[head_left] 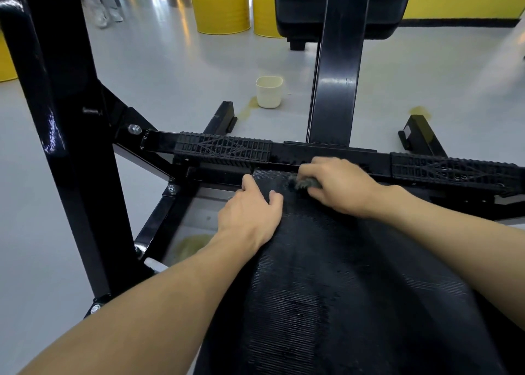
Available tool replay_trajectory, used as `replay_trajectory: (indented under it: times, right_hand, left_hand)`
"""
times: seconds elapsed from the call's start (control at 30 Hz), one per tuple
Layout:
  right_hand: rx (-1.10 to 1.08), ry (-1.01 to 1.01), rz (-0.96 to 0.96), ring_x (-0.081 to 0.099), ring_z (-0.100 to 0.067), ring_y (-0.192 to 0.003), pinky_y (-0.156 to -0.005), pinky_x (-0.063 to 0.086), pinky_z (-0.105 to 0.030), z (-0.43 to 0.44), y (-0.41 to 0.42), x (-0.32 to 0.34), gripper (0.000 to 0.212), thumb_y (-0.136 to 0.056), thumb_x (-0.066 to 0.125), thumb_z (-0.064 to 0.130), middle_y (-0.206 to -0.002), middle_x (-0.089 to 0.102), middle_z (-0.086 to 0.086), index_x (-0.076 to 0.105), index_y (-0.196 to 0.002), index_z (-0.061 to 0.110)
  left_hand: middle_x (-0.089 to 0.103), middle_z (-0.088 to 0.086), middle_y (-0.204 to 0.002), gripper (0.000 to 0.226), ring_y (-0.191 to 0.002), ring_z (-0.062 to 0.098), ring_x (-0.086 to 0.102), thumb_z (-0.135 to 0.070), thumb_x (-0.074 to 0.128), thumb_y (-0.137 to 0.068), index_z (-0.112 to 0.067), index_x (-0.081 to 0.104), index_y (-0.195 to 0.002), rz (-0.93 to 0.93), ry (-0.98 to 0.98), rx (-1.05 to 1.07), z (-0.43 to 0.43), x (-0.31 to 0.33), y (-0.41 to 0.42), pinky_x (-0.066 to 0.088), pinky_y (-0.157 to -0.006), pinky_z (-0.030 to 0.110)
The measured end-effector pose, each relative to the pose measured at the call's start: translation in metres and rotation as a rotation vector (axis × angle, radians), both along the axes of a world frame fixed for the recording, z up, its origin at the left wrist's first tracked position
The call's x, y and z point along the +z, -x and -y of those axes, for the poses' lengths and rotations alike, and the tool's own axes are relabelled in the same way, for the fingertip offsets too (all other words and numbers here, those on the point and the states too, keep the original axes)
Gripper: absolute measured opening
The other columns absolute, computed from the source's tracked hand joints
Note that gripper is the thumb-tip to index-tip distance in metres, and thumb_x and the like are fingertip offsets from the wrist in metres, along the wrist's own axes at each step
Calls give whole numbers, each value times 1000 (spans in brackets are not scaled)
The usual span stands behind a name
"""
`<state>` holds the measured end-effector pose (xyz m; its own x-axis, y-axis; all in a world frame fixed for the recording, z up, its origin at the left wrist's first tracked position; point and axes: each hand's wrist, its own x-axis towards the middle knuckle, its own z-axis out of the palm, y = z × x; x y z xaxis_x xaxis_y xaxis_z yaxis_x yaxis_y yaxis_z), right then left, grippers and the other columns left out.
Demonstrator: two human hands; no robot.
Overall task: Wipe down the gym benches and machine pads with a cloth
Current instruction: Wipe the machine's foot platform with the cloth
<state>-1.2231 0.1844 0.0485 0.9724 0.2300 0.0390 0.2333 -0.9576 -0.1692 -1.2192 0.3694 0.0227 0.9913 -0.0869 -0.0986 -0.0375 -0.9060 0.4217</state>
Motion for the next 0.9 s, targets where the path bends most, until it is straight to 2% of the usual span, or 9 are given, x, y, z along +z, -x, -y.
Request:
replay_trajectory:
  times: [0.1, 0.2, 0.27, 0.37, 0.47, 0.57, 0.63, 0.77, 0.9]
  right_hand:
    - [-124, 29, 82, 59, -38, -92, -71, 45, -38, 2, -6, -6, 20, -90, 54, 23, -104, 57, -4, 58, -108, 26]
    - [17, -86, -60, 60, -28, -91, -78, 49, -37, -7, 9, -3, 19, -84, 59, 22, -99, 62, 1, 63, -102, 28]
    - [56, -126, -147, 62, -23, -95, -84, 51, -37, -3, 16, 1, 22, -84, 62, 20, -104, 66, 3, 66, -104, 29]
    - [-85, -17, 9, 61, -31, -97, -81, 50, -41, 12, 4, 0, 22, -90, 57, 26, -107, 60, 1, 61, -111, 32]
    - [-145, 38, 77, 60, -36, -95, -79, 50, -42, 12, 2, -5, 23, -91, 54, 26, -106, 58, -4, 60, -114, 29]
    - [30, -39, -94, 61, -28, -95, -82, 51, -39, 4, 16, -2, 25, -85, 59, 24, -104, 64, 0, 63, -109, 30]
    - [48, -75, -146, 62, -25, -95, -83, 51, -39, 10, 17, 2, 24, -84, 60, 24, -104, 65, 4, 64, -106, 34]
    - [-155, 21, 64, 60, -35, -94, -75, 48, -40, 22, 7, -4, 21, -91, 55, 27, -104, 58, -1, 59, -111, 29]
    - [19, -58, -72, 60, -28, -90, -77, 50, -38, 8, 22, -4, 19, -84, 58, 23, -98, 62, 0, 61, -103, 28]
  left_hand:
    - [60, 9, -103, 36, -84, 28, 51, -49, 33, -99, -15, 33, -109, -4, -7, 7, 0, 0, 1, 37, -70, 38]
    - [56, 9, -112, 38, -87, 29, 51, -49, 33, -99, -14, 34, -114, 14, -5, 8, 1, -3, 0, 38, -72, 39]
    - [51, 9, -121, 44, -96, 32, 55, -47, 34, -98, -15, 33, -128, 57, 3, -20, 1, -4, 1, 40, -74, 41]
    - [46, 9, -126, 48, -100, 35, 57, -42, 32, -98, -31, 26, -145, 92, 17, -109, -1, -5, 2, 44, -78, 42]
    - [46, 10, -123, 38, -99, 34, 53, -39, 32, -99, -34, 37, -136, 92, 37, -134, -2, -6, 2, 47, -82, 44]
    - [41, 10, -136, 37, -114, 31, 43, -37, 36, -98, -28, 44, -133, 186, -42, -155, -1, -9, 1, 43, -90, 45]
    - [38, 11, -144, 38, -121, 31, 40, -37, 38, -97, -26, 47, -132, 243, -85, -183, 0, -10, 0, 39, -98, 47]
    - [36, 10, -150, 39, -123, 32, 41, -36, 38, -97, -30, 48, -133, 210, -56, -171, 0, -11, -1, 41, -98, 48]
    - [27, 5, -158, 40, -134, 31, 33, -36, 38, -97, -30, 48, -136, 228, -79, -178, 1, -10, -1, 36, -103, 48]
